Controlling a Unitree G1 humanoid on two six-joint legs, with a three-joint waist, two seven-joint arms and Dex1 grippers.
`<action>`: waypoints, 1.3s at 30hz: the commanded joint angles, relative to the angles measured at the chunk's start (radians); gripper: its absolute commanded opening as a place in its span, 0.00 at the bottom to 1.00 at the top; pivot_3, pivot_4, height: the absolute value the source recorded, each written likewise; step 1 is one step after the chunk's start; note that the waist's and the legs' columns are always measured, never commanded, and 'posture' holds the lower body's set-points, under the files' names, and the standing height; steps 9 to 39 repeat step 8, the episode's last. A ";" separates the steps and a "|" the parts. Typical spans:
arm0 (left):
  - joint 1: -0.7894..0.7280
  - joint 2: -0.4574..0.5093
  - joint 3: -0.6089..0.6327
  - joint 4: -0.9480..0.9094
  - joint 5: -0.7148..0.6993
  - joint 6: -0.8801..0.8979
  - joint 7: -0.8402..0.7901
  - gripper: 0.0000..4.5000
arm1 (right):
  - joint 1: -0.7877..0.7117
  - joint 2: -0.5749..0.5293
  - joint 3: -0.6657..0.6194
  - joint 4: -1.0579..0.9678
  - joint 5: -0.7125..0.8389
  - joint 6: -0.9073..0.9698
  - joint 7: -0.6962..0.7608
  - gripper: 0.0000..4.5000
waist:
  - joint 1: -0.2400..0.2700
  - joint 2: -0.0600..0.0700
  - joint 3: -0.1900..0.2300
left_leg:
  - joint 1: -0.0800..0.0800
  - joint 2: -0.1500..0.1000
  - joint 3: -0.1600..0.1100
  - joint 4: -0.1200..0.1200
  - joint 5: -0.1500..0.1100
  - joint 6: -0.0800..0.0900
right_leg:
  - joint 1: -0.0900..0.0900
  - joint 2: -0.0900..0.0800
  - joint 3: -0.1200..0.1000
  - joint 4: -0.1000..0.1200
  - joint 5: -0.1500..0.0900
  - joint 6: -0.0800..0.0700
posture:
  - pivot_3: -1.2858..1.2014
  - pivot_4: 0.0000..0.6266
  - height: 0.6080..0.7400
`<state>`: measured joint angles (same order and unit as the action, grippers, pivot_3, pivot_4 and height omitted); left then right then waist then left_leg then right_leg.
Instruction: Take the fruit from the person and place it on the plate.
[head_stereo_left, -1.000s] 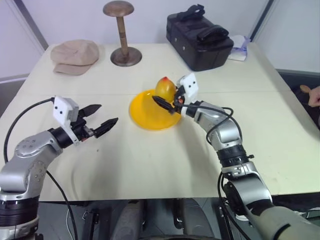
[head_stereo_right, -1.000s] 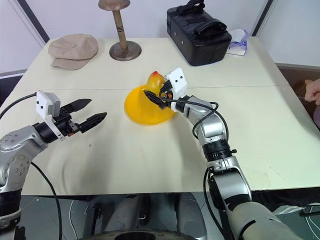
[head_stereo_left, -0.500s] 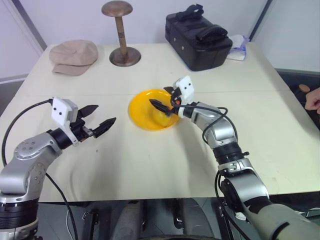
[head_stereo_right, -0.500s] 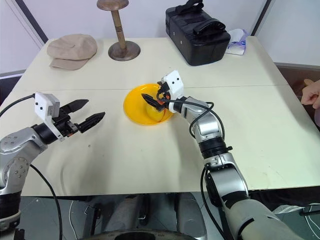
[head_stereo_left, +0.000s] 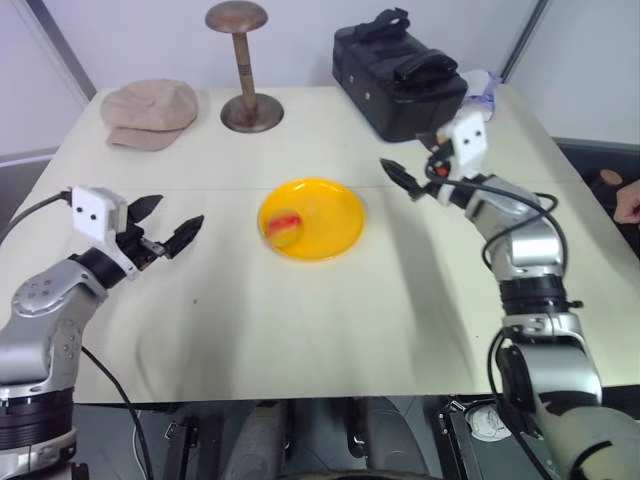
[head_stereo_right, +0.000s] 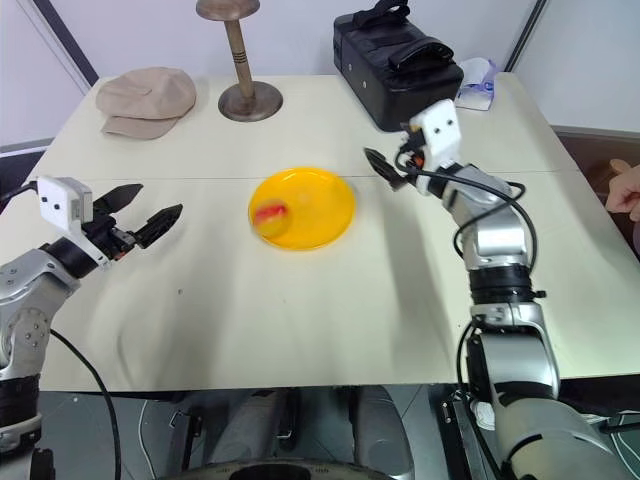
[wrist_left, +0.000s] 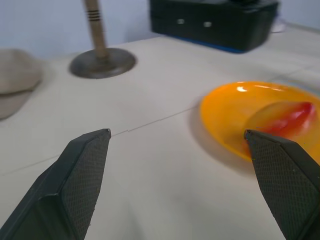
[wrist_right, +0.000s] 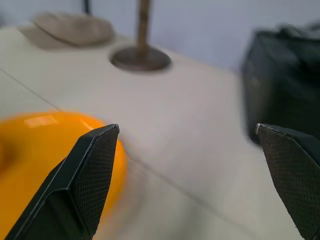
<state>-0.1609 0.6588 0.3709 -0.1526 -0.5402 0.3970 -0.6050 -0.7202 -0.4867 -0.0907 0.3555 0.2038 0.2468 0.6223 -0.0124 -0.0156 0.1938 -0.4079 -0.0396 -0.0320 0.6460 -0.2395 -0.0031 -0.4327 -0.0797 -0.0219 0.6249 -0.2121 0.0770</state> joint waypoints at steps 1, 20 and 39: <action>-0.001 -0.019 0.032 0.015 0.041 -0.067 0.035 1.00 | 0.038 -0.024 -0.039 -0.036 -0.009 -0.039 -0.027 0.99 | -0.002 0.000 0.000 | 0.000 0.000 0.000 0.000 0.000 0.000 | 0.000 0.000 0.000 0.000 0.000 0.000 | 0.52 0.24 1.00; -0.016 -0.071 0.016 0.114 0.092 -0.144 0.057 1.00 | 0.094 0.024 -0.064 0.030 -0.020 -0.095 -0.126 0.99 | -0.001 0.000 0.000 | 0.000 0.000 0.000 0.000 0.000 0.000 | 0.000 0.000 0.000 0.001 0.001 0.001 | 0.52 0.24 1.00; -0.016 -0.071 0.016 0.114 0.092 -0.144 0.057 1.00 | 0.094 0.024 -0.064 0.030 -0.020 -0.095 -0.126 0.99 | -0.001 0.000 0.000 | 0.000 0.000 0.000 0.000 0.000 0.000 | 0.000 0.000 0.000 0.001 0.001 0.001 | 0.52 0.24 1.00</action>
